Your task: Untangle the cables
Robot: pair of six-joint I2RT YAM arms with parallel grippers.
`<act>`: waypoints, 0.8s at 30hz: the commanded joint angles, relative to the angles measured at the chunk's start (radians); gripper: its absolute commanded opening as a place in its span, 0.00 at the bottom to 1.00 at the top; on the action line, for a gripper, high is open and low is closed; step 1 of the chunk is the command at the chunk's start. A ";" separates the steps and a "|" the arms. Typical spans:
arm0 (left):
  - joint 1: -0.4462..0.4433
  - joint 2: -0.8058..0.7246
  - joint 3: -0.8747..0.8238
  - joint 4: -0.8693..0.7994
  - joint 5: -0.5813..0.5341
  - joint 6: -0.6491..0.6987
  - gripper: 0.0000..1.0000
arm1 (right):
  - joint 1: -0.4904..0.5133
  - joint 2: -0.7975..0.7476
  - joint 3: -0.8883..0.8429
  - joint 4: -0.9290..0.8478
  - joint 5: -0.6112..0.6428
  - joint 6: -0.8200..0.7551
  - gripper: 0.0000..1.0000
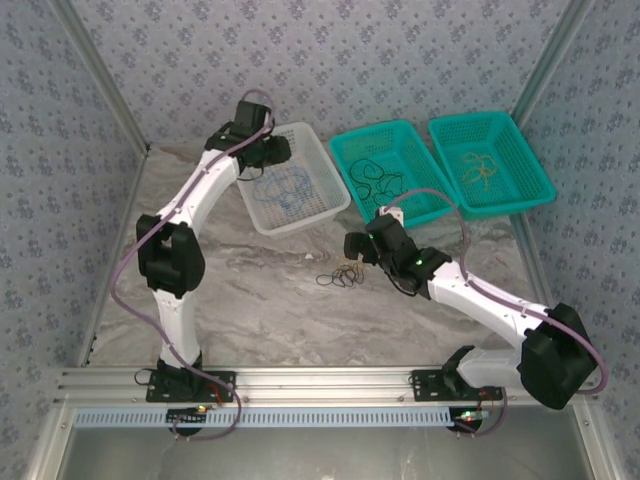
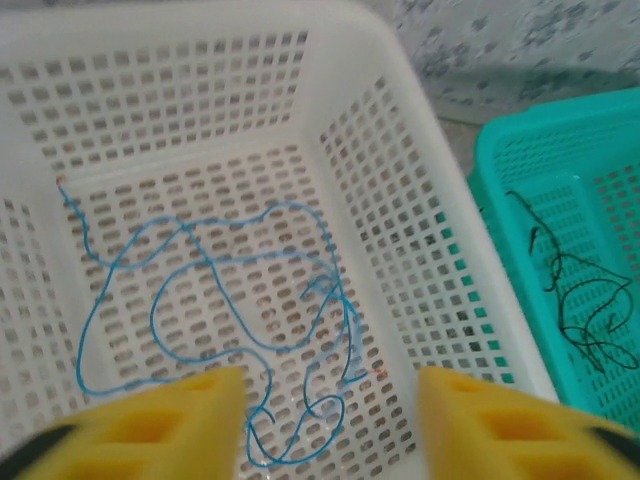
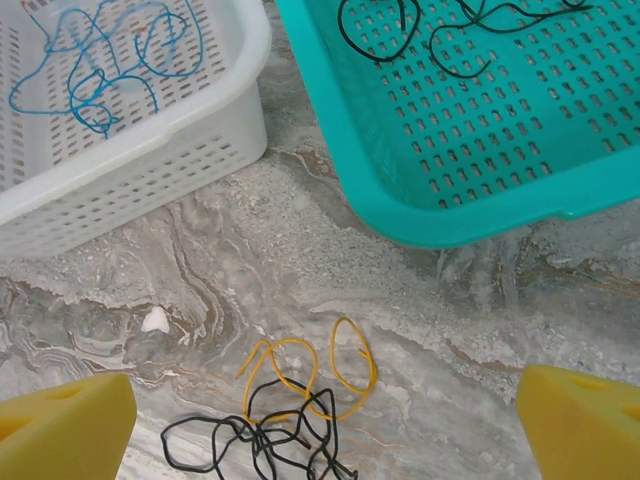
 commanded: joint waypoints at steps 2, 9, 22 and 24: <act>-0.001 -0.007 0.020 -0.041 -0.082 0.026 0.71 | -0.005 -0.004 0.014 -0.020 -0.014 0.000 1.00; -0.005 -0.058 -0.050 -0.013 -0.078 0.037 0.99 | -0.027 -0.037 -0.007 -0.057 0.037 0.066 1.00; -0.022 -0.281 -0.329 0.219 -0.037 -0.021 0.99 | -0.089 -0.105 -0.061 -0.066 0.020 0.152 1.00; -0.024 -0.318 -0.385 0.265 -0.036 -0.037 0.99 | -0.091 -0.103 -0.058 -0.072 0.027 0.159 1.00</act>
